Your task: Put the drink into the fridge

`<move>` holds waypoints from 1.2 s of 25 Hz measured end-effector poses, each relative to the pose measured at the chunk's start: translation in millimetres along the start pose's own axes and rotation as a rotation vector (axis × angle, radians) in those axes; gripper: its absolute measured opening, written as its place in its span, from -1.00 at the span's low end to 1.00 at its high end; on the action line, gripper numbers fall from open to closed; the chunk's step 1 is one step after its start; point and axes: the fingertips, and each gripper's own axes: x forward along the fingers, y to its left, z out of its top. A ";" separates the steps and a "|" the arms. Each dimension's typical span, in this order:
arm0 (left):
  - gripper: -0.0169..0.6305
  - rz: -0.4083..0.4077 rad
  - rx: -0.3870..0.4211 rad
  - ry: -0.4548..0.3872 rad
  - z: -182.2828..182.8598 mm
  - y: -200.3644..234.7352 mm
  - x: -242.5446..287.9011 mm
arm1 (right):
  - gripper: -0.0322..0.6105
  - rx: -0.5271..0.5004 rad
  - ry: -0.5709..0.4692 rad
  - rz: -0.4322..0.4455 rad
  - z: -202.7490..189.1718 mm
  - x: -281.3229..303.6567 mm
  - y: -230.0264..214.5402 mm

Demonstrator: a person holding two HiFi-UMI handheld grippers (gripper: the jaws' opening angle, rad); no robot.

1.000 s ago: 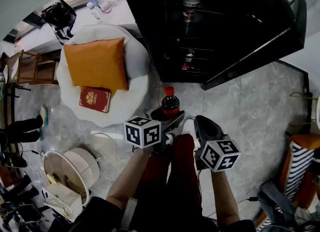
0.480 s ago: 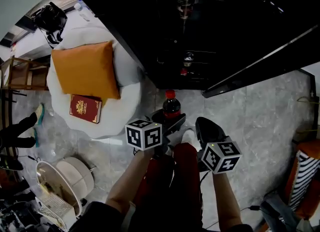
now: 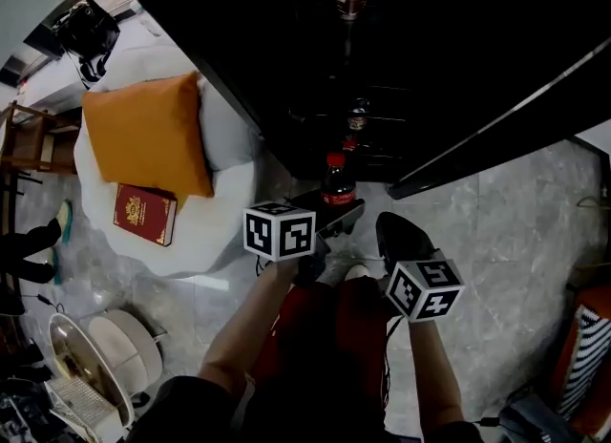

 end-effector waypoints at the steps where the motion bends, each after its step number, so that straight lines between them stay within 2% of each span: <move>1: 0.04 -0.002 0.008 0.002 0.2 4.8 8.2 | -0.84 -0.010 -0.006 0.001 -2.9 7.2 -4.9; 5: 0.04 -0.018 0.030 -0.014 7.2 16.9 32.4 | -0.84 -0.059 -0.034 0.020 -4.8 30.8 -18.6; 11: 0.04 -0.023 0.108 -0.006 13.8 33.1 57.0 | -0.84 -0.131 -0.092 0.017 -6.7 52.3 -37.9; 19: 0.04 -0.062 0.189 -0.011 22.8 45.6 79.4 | -0.84 -0.218 -0.117 0.019 -33.7 71.2 -53.6; 24: 0.04 -0.082 0.228 -0.010 36.1 42.5 90.9 | -0.84 -0.252 -0.127 0.041 -36.5 84.5 -56.6; 27: 0.04 -0.114 0.221 -0.008 44.8 35.6 93.9 | -0.84 -0.282 -0.123 0.050 -33.4 88.7 -53.9; 30: 0.04 -0.173 0.173 -0.010 56.6 27.6 96.9 | -0.84 -0.316 -0.129 0.051 -25.6 88.5 -52.9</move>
